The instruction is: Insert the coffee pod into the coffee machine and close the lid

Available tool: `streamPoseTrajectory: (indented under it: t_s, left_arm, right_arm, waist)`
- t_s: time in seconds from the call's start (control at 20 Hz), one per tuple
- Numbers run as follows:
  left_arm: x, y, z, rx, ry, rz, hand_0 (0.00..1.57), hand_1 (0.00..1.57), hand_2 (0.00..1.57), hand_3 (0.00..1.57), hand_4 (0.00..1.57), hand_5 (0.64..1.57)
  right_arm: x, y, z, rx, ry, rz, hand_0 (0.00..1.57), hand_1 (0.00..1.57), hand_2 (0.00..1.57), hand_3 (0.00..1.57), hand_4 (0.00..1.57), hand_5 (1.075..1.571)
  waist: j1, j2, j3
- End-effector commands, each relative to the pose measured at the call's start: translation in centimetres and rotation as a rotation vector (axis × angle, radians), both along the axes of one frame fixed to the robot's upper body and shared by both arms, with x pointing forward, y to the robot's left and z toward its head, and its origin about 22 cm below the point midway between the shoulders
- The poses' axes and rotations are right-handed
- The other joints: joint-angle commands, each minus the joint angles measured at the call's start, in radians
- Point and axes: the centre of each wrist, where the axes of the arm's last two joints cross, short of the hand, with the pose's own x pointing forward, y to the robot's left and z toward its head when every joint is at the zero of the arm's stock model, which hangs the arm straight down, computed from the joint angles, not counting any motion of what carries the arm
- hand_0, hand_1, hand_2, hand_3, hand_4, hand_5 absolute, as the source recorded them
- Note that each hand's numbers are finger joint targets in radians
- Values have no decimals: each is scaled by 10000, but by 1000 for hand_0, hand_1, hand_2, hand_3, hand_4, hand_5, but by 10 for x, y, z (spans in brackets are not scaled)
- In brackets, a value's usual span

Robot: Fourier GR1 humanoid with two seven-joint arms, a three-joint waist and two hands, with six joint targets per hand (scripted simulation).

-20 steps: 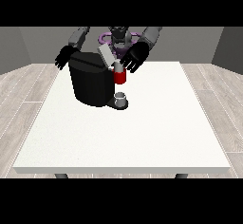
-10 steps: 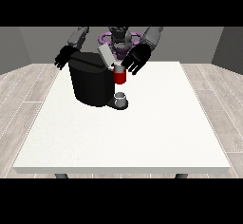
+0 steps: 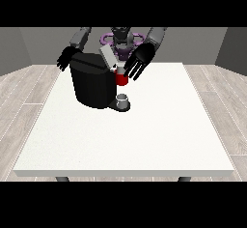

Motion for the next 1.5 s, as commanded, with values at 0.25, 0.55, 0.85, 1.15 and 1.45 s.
streamPoseTrajectory:
  t_s: [0.25,0.55,0.85,1.15,1.45]
  left_arm:
    - [-3,12,-20,491,226,21,0,0,0,0,0,1571]
    - [-3,0,-10,559,599,-270,0,0,0,0,0,1571]
    - [-8,-26,-69,-544,1649,-555,0,0,0,0,0,1571]
    - [-19,-13,-119,-4729,2157,-352,0,0,0,0,79,1571]
    - [-50,-10,-198,-7599,3571,-77,0,0,0,0,0,1571]
  right_arm:
    - [-4,-19,-5,-19,266,-15,0,0,0,0,378,1571]
    - [-12,-16,-32,173,442,-374,0,0,0,0,381,1571]
    - [-26,-31,-46,332,1345,-748,0,0,0,0,434,1571]
    - [-44,-40,-56,529,1653,-704,0,0,0,0,445,1571]
    - [-59,-65,-56,-401,1765,-511,0,0,0,0,390,1571]
  waist:
    - [67,-147,-15]
    - [509,-594,-11]
    - [899,-2004,-14]
    - [1574,-3147,-26]
    - [2295,-4372,-21]
